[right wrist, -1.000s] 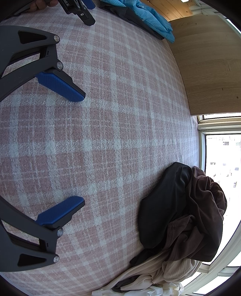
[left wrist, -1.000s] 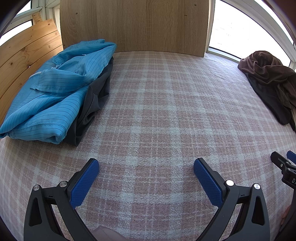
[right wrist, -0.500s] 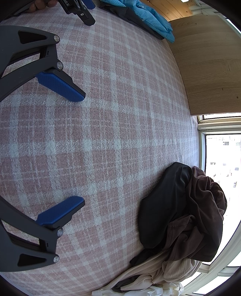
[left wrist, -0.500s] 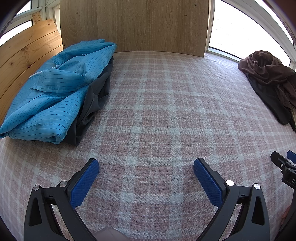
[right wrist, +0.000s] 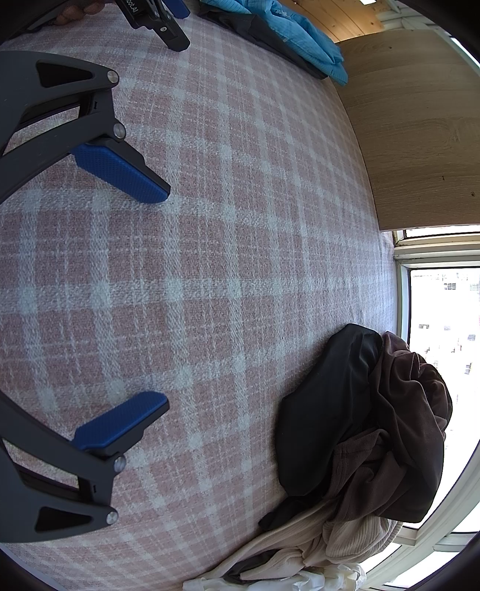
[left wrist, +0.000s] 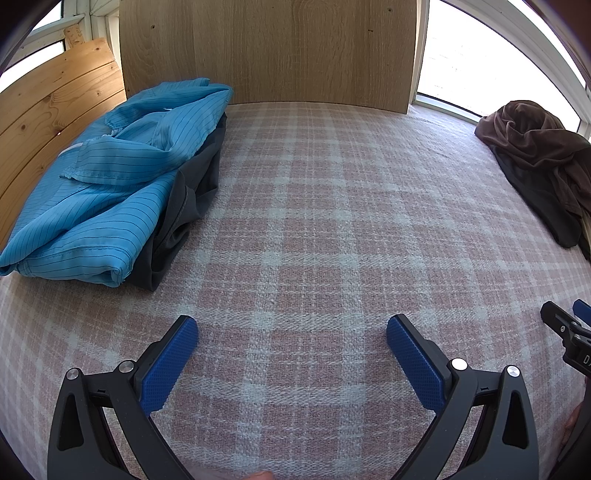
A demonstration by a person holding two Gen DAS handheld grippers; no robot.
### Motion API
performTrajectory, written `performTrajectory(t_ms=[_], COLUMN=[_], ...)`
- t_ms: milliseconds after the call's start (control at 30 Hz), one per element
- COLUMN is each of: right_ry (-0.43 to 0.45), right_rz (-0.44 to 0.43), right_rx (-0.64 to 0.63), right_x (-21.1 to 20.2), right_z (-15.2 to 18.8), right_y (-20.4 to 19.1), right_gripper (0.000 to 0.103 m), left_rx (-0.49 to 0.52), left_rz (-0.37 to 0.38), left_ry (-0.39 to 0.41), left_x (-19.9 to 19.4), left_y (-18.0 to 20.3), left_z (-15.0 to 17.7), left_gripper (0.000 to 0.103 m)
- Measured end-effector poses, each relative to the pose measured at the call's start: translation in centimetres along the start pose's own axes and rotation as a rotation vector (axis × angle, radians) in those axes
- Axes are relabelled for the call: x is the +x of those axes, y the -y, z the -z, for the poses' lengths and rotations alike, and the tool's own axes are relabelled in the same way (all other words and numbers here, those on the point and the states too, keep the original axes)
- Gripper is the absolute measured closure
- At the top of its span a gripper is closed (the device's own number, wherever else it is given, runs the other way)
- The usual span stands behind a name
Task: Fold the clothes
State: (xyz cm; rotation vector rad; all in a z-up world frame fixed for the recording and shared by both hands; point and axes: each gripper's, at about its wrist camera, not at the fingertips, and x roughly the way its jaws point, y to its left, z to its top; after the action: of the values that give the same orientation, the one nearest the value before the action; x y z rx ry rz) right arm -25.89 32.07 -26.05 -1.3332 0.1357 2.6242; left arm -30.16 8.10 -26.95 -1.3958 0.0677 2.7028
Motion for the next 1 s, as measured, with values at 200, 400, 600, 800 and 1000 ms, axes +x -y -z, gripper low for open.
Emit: performTrajectory(t_ms=[200,400,600,800,1000], right_ry=[-0.001,0.000,-0.001,-0.001,-0.001], right_rz=[0.010,0.011,0.010,0.010,0.010], right_rx=[0.009,0.010,0.010,0.010,0.010], right_x=[0.00,0.04,0.05,0.03,0.00], right_z=[-0.04,-0.05,-0.04,-0.03,0.00], right_y=[-0.07,-0.08,-0.06,-0.06,-0.06], right_gripper=[0.000,0.000,0.000,0.000,0.000], left_rx=[0.001,-0.001,-0.011,-0.011,-0.011], left_rz=[-0.001,-0.001,-0.009,-0.008,-0.008], left_ry=[0.000,-0.002,-0.002,-0.003,-0.004], left_x=[0.03,0.10,0.09,0.12,0.14], left_y=[0.03,-0.03,0.04,-0.08,-0.10], left_z=[-0.05,-0.08,-0.15,-0.23,-0.26], left_gripper=[0.000,0.000,0.000,0.000,0.000])
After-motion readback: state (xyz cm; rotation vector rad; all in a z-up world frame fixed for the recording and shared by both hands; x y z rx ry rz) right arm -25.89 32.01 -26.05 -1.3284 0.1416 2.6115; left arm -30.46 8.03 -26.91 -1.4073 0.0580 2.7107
